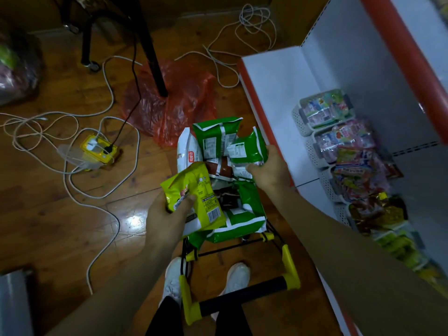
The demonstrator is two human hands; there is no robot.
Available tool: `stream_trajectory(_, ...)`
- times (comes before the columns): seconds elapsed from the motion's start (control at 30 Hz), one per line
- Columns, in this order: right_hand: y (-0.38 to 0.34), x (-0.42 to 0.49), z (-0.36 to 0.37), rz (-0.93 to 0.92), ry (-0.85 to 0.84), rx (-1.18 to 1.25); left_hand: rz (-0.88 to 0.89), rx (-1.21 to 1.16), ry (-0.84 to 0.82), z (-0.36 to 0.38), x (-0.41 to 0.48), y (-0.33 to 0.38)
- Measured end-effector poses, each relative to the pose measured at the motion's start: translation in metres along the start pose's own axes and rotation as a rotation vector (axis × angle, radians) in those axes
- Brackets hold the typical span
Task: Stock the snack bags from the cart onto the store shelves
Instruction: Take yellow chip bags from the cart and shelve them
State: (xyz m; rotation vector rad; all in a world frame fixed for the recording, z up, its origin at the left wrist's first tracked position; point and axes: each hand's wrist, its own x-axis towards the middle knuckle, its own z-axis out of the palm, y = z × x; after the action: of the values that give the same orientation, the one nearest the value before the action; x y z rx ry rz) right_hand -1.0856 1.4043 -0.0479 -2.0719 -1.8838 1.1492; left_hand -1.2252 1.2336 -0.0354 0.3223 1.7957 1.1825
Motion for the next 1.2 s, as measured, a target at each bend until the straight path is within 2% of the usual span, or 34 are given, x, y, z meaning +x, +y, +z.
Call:
stream_trajectory(0.17, -0.004, -0.016, -0.02, -0.026, 0.042, 0.045, 0.032, -0.016, 0.046, 0.001, -0.005, 0.019)
stream_trajectory(0.4, -0.003, -0.043, -0.046, -0.036, 0.083, 0.129, 0.029, -0.109, -0.016, 0.008, -0.025, 0.058)
stream_trajectory(0.63, -0.004, -0.121, -0.082, 0.115, 0.121, 0.412, -0.006, 0.004, -0.052, 0.009, -0.05, 0.092)
stream_trajectory(0.8, -0.009, -0.183, -0.11, 0.255, 0.295, 0.591, 0.033, 0.143, -0.195, 0.022, -0.083, 0.127)
stream_trajectory(0.97, -0.012, -0.236, -0.148, 0.351, 0.536, 0.795, 0.04, 0.191, -0.449, 0.044, -0.119, 0.161)
stream_trajectory(1.1, -0.003, -0.27, -0.18, 0.42, 0.661, 0.965, 0.12, 0.206, -0.644, 0.067, -0.151, 0.181)
stream_trajectory(1.2, 0.011, -0.296, -0.2, 0.441, 0.746, 1.062, 0.111, 0.206, -0.796, 0.091, -0.179, 0.191)
